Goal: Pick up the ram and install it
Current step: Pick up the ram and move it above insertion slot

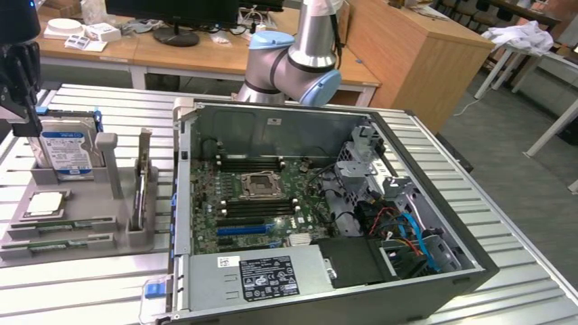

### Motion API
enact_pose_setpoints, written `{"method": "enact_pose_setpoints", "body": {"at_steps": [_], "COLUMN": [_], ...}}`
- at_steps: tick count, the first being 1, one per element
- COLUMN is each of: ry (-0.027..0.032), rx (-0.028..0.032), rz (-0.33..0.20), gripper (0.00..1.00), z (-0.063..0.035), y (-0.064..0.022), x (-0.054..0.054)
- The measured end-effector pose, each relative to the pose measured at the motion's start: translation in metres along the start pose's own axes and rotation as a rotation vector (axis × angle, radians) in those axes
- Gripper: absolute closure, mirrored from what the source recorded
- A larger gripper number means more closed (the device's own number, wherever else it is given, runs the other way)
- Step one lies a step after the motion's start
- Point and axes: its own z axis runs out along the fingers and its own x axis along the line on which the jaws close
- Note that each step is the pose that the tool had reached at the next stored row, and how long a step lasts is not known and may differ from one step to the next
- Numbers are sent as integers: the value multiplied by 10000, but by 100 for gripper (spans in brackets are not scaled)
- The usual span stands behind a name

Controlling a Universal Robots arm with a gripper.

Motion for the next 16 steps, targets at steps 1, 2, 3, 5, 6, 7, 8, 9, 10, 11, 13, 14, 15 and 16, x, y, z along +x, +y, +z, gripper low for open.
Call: {"method": "enact_pose_setpoints", "body": {"at_steps": [1, 2, 3, 5, 6, 7, 8, 9, 10, 11, 13, 14, 15, 16], "ry": [0, 0, 0, 0, 0, 0, 0, 0, 0, 0, 0, 0, 0, 0], "rx": [0, 0, 0, 0, 0, 0, 0, 0, 0, 0, 0, 0, 0, 0], "rz": [0, 0, 0, 0, 0, 0, 0, -1, 0, 0, 0, 0, 0, 0], "gripper": [89, 89, 89, 84, 84, 77, 77, 70, 70, 70, 70, 70, 70, 70], "z": [0, 0, 0, 0, 0, 0, 0, 0, 0, 0, 0, 0, 0, 0], "y": [0, 0, 0, 0, 0, 0, 0, 0, 0, 0, 0, 0, 0, 0], "x": [0, 0, 0, 0, 0, 0, 0, 0, 0, 0, 0, 0, 0, 0]}}
